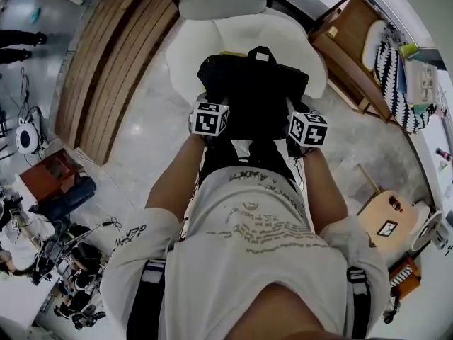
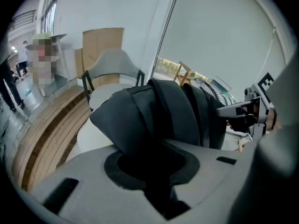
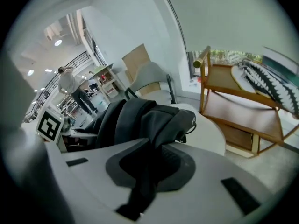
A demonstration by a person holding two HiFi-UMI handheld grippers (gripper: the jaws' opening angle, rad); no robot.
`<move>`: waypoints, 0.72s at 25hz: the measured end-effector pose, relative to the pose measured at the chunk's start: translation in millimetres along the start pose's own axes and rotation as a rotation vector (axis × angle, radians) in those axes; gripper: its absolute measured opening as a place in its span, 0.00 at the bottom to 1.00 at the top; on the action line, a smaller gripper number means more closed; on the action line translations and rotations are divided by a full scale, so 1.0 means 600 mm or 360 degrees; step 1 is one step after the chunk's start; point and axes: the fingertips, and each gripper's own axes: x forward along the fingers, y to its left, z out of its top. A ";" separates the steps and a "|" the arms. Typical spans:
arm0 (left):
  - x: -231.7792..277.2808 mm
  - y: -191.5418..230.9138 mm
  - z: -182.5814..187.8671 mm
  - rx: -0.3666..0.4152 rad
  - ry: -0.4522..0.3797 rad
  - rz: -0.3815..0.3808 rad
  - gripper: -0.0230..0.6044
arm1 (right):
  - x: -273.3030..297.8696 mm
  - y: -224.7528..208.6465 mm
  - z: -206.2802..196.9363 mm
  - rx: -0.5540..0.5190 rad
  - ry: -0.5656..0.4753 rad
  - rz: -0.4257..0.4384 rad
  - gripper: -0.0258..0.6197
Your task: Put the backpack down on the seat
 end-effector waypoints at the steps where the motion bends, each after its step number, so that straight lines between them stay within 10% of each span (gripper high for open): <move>1: 0.018 0.006 -0.005 0.0007 0.0024 -0.0013 0.17 | 0.016 -0.008 -0.008 0.0025 0.0019 -0.0013 0.11; 18: 0.277 0.031 -0.117 -0.0091 0.0383 -0.0205 0.17 | 0.197 -0.162 -0.165 0.0472 0.0253 -0.0368 0.11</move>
